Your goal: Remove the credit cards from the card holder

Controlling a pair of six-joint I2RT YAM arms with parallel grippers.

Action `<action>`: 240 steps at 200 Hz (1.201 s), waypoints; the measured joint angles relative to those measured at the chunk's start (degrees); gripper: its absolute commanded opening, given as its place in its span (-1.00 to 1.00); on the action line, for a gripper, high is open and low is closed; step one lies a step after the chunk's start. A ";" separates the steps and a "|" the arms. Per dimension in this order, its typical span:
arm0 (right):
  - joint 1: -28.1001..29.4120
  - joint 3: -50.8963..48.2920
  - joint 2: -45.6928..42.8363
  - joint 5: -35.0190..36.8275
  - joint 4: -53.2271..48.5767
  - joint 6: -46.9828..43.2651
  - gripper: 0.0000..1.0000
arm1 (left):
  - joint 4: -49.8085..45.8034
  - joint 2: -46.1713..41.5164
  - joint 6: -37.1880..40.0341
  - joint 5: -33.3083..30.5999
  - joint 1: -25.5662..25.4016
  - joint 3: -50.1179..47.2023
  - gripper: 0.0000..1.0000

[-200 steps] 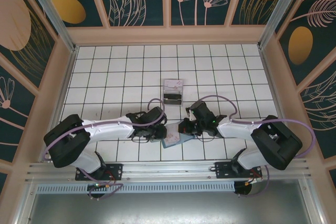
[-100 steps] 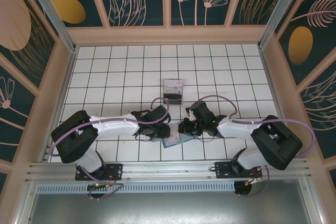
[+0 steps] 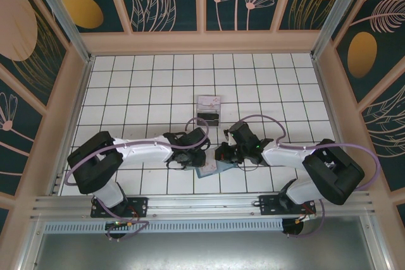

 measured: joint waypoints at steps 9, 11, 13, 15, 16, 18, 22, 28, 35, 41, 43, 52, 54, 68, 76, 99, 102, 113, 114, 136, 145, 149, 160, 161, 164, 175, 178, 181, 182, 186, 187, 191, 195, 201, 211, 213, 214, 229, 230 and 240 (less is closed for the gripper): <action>0.02 0.00 0.00 0.00 0.00 0.00 -0.95 | -0.57 0.31 0.02 -0.52 -0.28 0.42 -0.32; 0.02 0.00 0.00 0.00 0.00 0.00 -0.95 | -0.61 0.35 0.04 -0.61 -0.31 0.46 -0.32; 0.02 0.00 0.00 0.00 0.00 0.00 -0.95 | -0.74 0.42 0.04 -0.66 -0.37 0.55 -0.33; 0.02 0.00 0.00 0.00 0.00 0.00 -0.94 | -0.83 0.48 0.09 -0.76 -0.42 0.63 -0.32; 0.02 0.00 0.00 0.00 0.00 0.02 -0.94 | -0.85 0.50 0.11 -0.81 -0.44 0.68 -0.32; 0.02 0.00 0.00 0.00 0.00 0.00 -0.93 | -0.98 0.57 0.17 -0.85 -0.48 0.74 -0.32; 0.02 0.00 0.00 0.00 0.00 0.02 -0.91 | -1.25 0.70 0.20 -1.05 -0.59 0.96 -0.33; 0.02 0.00 0.00 0.00 0.02 0.04 -0.84 | -1.55 0.85 0.24 -1.27 -0.70 1.25 -0.33; 0.04 0.00 0.00 0.00 0.00 0.17 -0.76 | -1.88 1.16 0.35 -1.53 -0.87 1.51 -0.32; 0.04 0.00 0.00 -0.02 0.00 0.28 -0.72 | -2.23 1.49 0.42 -1.81 -1.05 1.88 -0.32; 0.04 0.00 0.00 -0.02 0.00 0.13 -0.71 | -2.34 1.62 0.42 -1.92 -1.09 2.05 -0.32; 0.11 -0.07 0.00 0.00 -0.02 0.28 -0.69 | -2.75 2.05 0.46 -2.23 -1.36 2.64 -0.32; 0.11 -0.11 0.00 0.00 0.00 0.46 -0.69 | -2.84 2.16 0.46 -2.32 -1.36 2.73 -0.33; 0.13 -0.50 -0.02 -0.04 0.22 0.63 -0.69 | -3.30 2.43 0.61 -2.54 -1.53 3.13 -0.33; 0.13 -0.79 -0.02 -0.28 0.48 0.90 -0.70 | -3.45 2.54 0.63 -2.71 -1.64 3.26 -0.33; 0.13 -2.05 -0.04 -1.18 2.60 1.81 -0.75 | -3.76 2.69 0.68 -3.02 -1.77 3.50 -0.34; 0.13 -2.21 -0.09 -1.27 2.84 1.95 -0.76 | -3.80 2.69 0.68 -3.02 -1.77 3.50 -0.34; 0.13 -2.60 -0.26 -1.38 3.30 2.23 -0.78 | -3.78 2.75 0.83 -3.04 -1.77 3.52 -0.35; 0.13 -2.62 -0.31 -1.40 3.34 2.23 -0.78 | -3.80 2.75 0.83 -3.04 -1.77 3.52 -0.35; 0.13 -3.10 -1.27 -1.40 3.67 2.82 -0.78 | -3.78 2.80 0.92 -3.10 -1.77 3.56 -0.35; 0.13 -3.23 -1.75 -1.33 3.67 2.95 -0.78 | -3.78 2.84 1.05 -3.13 -1.77 3.58 -0.35; 0.13 -3.26 -1.95 -1.29 3.67 3.02 -0.78 | -3.80 2.84 1.07 -3.15 -1.77 3.63 -0.35; 0.13 -3.41 -2.45 -1.25 3.61 3.04 -0.80 | -3.87 2.91 1.11 -3.15 -1.77 3.69 -0.35; 0.13 -3.41 -2.47 -1.25 3.61 3.04 -0.81 | -3.87 2.93 1.11 -3.15 -1.77 3.69 -0.35; 0.13 -3.48 -2.58 -1.22 3.61 3.06 -0.81 | -3.93 2.95 1.14 -3.15 -1.77 3.72 -0.35; 0.13 -3.67 -2.86 -1.16 3.61 3.04 -0.81 | -4.02 2.95 1.29 -3.17 -1.77 3.80 -0.35; 0.13 -3.74 -2.95 -1.05 3.56 3.06 -0.81 | -4.07 2.95 1.29 -3.15 -1.77 3.82 -0.35; 0.13 -3.78 -2.99 -1.03 3.56 3.06 -0.81 | -4.07 2.95 1.29 -3.17 -1.77 3.82 -0.35; 0.13 -3.78 -3.04 -0.98 3.52 3.06 -0.81 | -4.09 2.97 1.29 -3.17 -1.77 3.82 -0.35; 0.13 -3.82 -3.06 -0.96 3.41 3.06 -0.81 | -4.09 2.99 1.31 -3.17 -1.79 3.82 -0.36; 0.13 -3.85 -3.08 -0.96 3.39 3.06 -0.81 | -4.09 2.99 1.31 -3.17 -1.79 3.82 -0.36; 0.13 -3.89 -3.15 -0.83 3.28 3.06 -0.81 | -4.09 3.02 1.31 -3.17 -1.81 3.82 -0.36; 0.13 -3.89 -3.23 -0.81 3.15 3.06 -0.81 | -4.09 3.02 1.31 -3.19 -1.84 3.82 -0.35; 0.13 -3.96 -3.32 -0.76 3.04 3.04 -0.82 | -4.11 3.02 1.31 -3.21 -1.88 3.82 -0.35; 0.13 -4.04 -3.54 -0.39 2.75 3.06 -0.85 | -4.11 3.02 1.31 -3.23 -1.88 3.82 -0.35; 0.13 -4.04 -3.56 -0.37 2.71 3.04 -0.85 | -4.11 3.02 1.31 -3.23 -1.88 3.82 -0.35; 0.13 -4.04 -3.58 -0.35 2.67 3.02 -0.85 | -4.11 3.02 1.31 -3.23 -1.88 3.82 -0.35; 0.13 -4.04 -3.72 0.07 2.29 3.04 -0.88 | -4.11 2.99 1.31 -3.37 -1.92 3.82 -0.35; 0.13 -4.04 -3.76 0.09 2.25 3.04 -0.89 | -4.11 2.99 1.31 -3.37 -1.92 3.82 -0.35; 0.13 -4.04 -4.02 0.26 1.84 3.02 -0.90 | -4.11 2.99 1.31 -3.43 -1.99 3.82 -0.35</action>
